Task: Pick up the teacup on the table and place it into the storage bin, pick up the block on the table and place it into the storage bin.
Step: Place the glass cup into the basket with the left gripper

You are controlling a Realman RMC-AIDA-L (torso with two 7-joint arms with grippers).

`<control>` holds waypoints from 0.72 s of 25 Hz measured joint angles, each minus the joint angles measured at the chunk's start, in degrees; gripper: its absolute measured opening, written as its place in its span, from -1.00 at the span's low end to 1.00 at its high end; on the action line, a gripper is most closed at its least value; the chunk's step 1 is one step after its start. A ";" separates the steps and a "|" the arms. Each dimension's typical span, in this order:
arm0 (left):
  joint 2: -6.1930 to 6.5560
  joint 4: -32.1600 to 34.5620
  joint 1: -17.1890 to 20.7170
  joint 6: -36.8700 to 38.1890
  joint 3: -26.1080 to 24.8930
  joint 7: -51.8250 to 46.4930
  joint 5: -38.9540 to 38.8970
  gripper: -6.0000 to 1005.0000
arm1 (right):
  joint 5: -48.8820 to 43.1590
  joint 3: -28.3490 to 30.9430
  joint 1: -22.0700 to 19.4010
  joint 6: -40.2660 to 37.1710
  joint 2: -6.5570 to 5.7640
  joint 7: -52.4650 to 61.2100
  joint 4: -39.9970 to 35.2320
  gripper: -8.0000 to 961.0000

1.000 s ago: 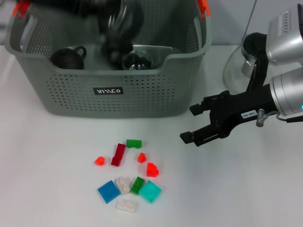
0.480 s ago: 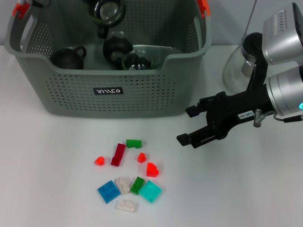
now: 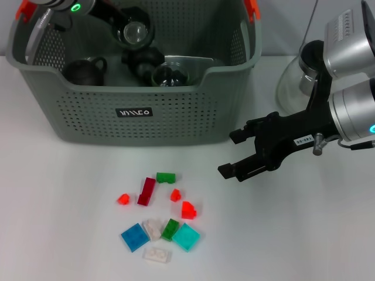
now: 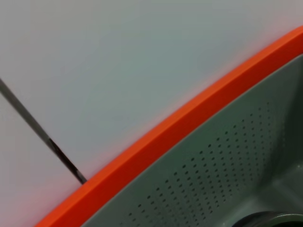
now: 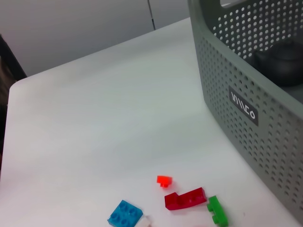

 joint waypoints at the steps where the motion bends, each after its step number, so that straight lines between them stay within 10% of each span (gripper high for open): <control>1: -0.03 -0.06 0.09 -0.07 0.32 0.02 0.01 -0.85 | -0.02 -0.01 0.05 0.01 0.00 0.01 -0.01 0.96; 18: -0.60 -0.30 1.13 0.84 2.09 0.10 0.16 -0.83 | -0.07 -0.01 0.40 0.02 -0.08 0.03 -0.05 0.97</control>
